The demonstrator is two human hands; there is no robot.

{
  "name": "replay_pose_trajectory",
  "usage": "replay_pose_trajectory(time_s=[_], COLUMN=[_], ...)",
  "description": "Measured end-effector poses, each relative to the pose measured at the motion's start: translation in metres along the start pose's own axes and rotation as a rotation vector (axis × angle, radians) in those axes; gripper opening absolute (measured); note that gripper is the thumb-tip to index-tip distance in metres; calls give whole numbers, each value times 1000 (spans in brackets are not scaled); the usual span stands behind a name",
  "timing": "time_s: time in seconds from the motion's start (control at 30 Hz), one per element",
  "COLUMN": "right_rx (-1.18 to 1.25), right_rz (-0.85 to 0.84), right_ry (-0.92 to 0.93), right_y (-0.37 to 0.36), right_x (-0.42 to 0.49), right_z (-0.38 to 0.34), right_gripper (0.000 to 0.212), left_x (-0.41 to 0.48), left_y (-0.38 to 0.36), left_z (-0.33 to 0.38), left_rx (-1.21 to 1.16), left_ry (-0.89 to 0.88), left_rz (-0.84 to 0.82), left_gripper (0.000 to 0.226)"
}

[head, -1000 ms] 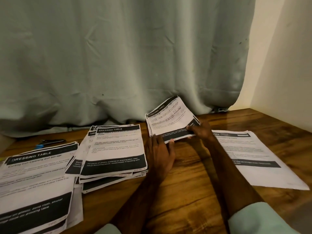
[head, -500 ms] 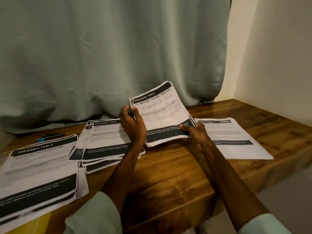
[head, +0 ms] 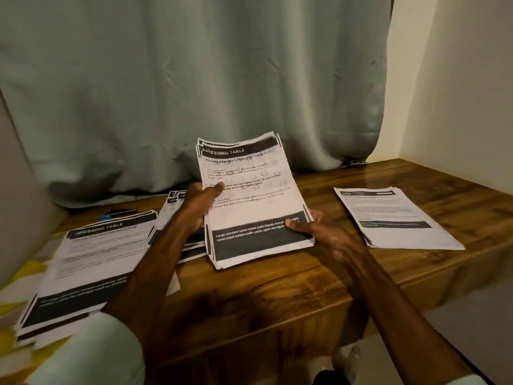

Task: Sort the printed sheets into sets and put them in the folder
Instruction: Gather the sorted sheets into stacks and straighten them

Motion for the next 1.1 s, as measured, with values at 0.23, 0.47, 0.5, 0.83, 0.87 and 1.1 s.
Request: replay_pose_trajectory(time_s=[0.23, 0.47, 0.5, 0.83, 0.87, 1.1], right_rx=[19, -156, -168, -264, -253, -110], right_rz=[-142, -80, -94, -194, -173, -127], right_ry=[-87, 19, 4, -125, -106, -12], right_y=[-32, -40, -42, -48, -49, -51], right_x=[27, 72, 77, 109, 115, 126], right_z=[7, -20, -19, 18, 18, 22], right_gripper=[38, 31, 32, 38, 37, 22], left_x=[-23, -29, -29, -16, -15, -12], left_y=[26, 27, 27, 52, 52, 56], left_z=[-30, -52, -51, -67, -70, -68], left_rx=[224, 171, 199, 375, 385, 400], left_ry=[39, 82, 73, -57, -66, -115], left_rz=[-118, -165, -168, -60, -58, 34], left_gripper=[33, 22, 17, 29, 30, 28])
Point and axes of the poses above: each hand's wrist, its own x-axis towards the middle knuckle, its own y-axis out of the back of the hand, z = x × y, the point moved 10 cm from there along x, towards the middle knuckle, and after that the axes turned 2 degrees about x, right-handed, at the moved point
